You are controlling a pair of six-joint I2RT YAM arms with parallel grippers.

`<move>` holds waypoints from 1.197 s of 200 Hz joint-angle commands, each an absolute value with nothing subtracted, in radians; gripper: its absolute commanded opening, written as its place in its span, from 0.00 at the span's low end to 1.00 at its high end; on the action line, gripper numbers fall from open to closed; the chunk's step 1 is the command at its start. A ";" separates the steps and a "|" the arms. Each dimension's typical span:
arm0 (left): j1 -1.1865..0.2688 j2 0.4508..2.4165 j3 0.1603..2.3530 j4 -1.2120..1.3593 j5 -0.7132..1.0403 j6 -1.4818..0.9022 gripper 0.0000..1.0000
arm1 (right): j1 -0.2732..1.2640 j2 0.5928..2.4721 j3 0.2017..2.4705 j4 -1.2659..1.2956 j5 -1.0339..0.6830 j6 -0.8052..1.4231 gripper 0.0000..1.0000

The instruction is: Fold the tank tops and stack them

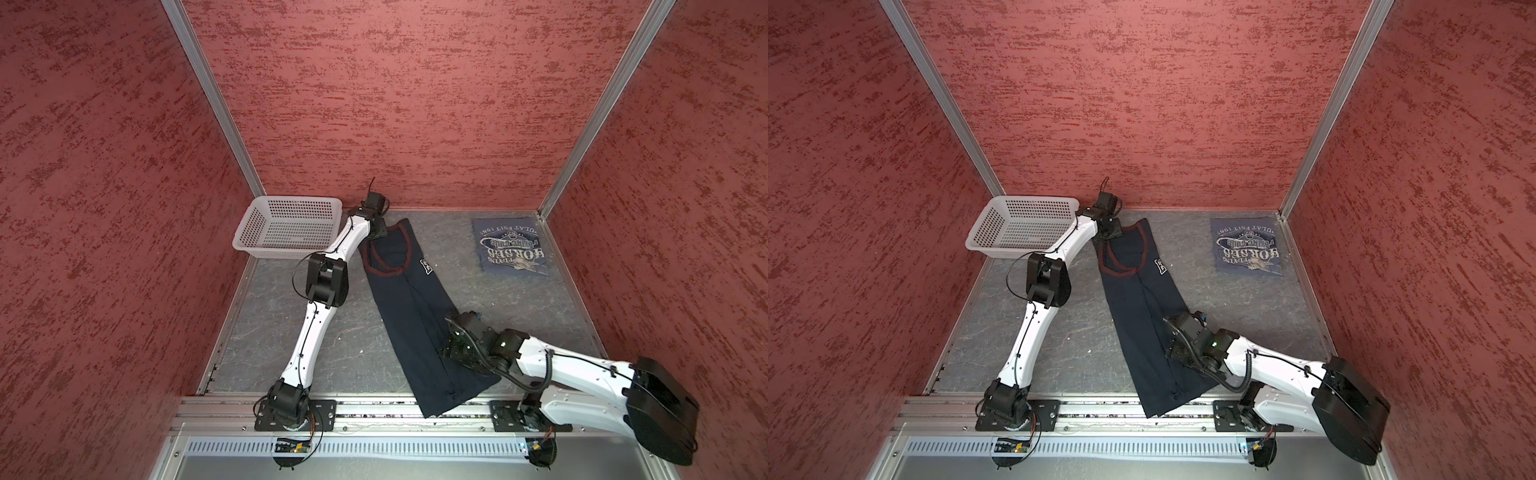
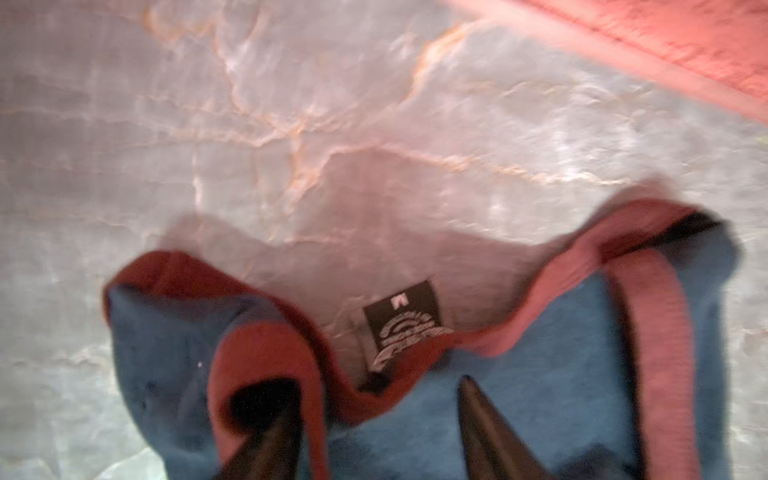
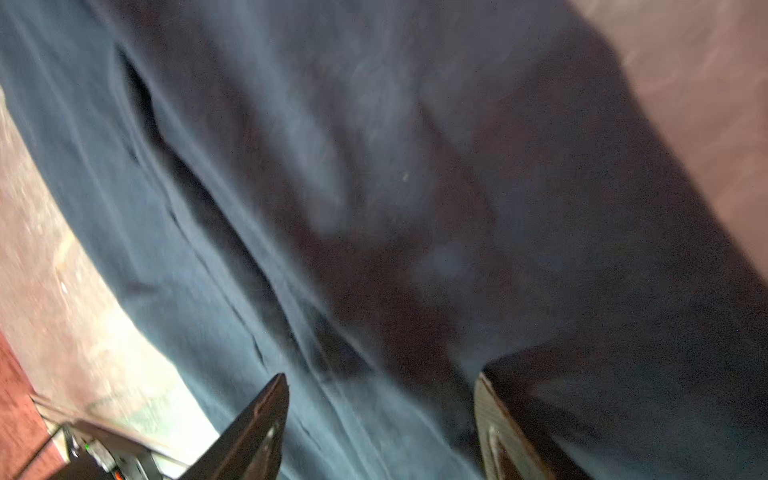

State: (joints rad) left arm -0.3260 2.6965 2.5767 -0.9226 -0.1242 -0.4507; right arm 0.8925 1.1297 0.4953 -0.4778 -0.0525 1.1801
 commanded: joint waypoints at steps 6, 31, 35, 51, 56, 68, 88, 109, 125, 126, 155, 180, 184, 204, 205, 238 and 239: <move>-0.357 2.664 2.611 -0.926 -0.152 -0.390 0.69 | 0.910 1.077 0.557 -0.626 0.045 1.233 0.73; -0.366 2.599 2.602 -1.023 -0.186 -0.426 0.77 | 0.876 1.032 0.591 -0.715 0.128 1.165 0.73; -0.368 2.591 2.598 -1.039 -0.183 -0.435 0.78 | 0.870 1.026 0.595 -0.717 0.130 1.149 0.73; -0.381 2.530 2.545 -1.064 -0.152 -0.452 0.86 | 0.845 1.014 0.614 -0.726 0.148 1.087 0.73; -0.388 2.509 2.524 -1.066 -0.135 -0.455 0.90 | 0.834 1.015 0.620 -0.734 0.154 1.069 0.73; -0.401 2.463 2.473 -1.065 -0.082 -0.463 0.97 | 0.804 1.027 0.634 -0.756 0.167 1.028 0.73; -0.419 2.393 2.380 -1.054 -0.010 -0.485 1.00 | 0.751 1.053 0.632 -0.772 0.163 0.967 0.73; -0.443 2.312 2.238 -1.054 0.024 -0.538 1.00 | 0.725 1.076 0.621 -0.765 0.156 0.916 0.74; -0.474 2.206 2.023 -0.975 0.040 -0.579 1.00 | 0.715 1.101 0.612 -0.748 0.144 0.885 0.74; -0.476 2.199 2.008 -0.967 0.041 -0.582 1.00 | 0.716 1.103 0.611 -0.746 0.142 0.883 0.74; -0.521 2.043 1.650 -0.787 0.062 -0.661 0.93 | 0.716 1.152 0.591 -0.699 0.106 0.856 0.74; -0.539 2.030 1.526 -0.703 0.081 -0.676 0.83 | 0.719 1.194 0.561 -0.645 0.044 0.852 0.73; -0.541 2.037 1.518 -0.692 0.087 -0.675 0.82 | 0.721 1.200 0.557 -0.634 0.033 0.854 0.73; -0.546 2.078 1.516 -0.673 0.078 -0.666 0.77 | 0.743 1.223 0.529 -0.590 -0.006 0.880 0.72; -0.545 2.080 1.516 -0.673 0.077 -0.664 0.77 | 0.744 1.224 0.528 -0.587 -0.008 0.882 0.72; -0.528 2.195 1.615 -0.685 0.049 -0.607 0.73 | 0.832 1.246 0.480 -0.486 -0.079 0.984 0.71; -0.527 2.200 1.620 -0.686 0.049 -0.604 0.72 | 0.837 1.246 0.480 -0.485 -0.080 0.988 0.71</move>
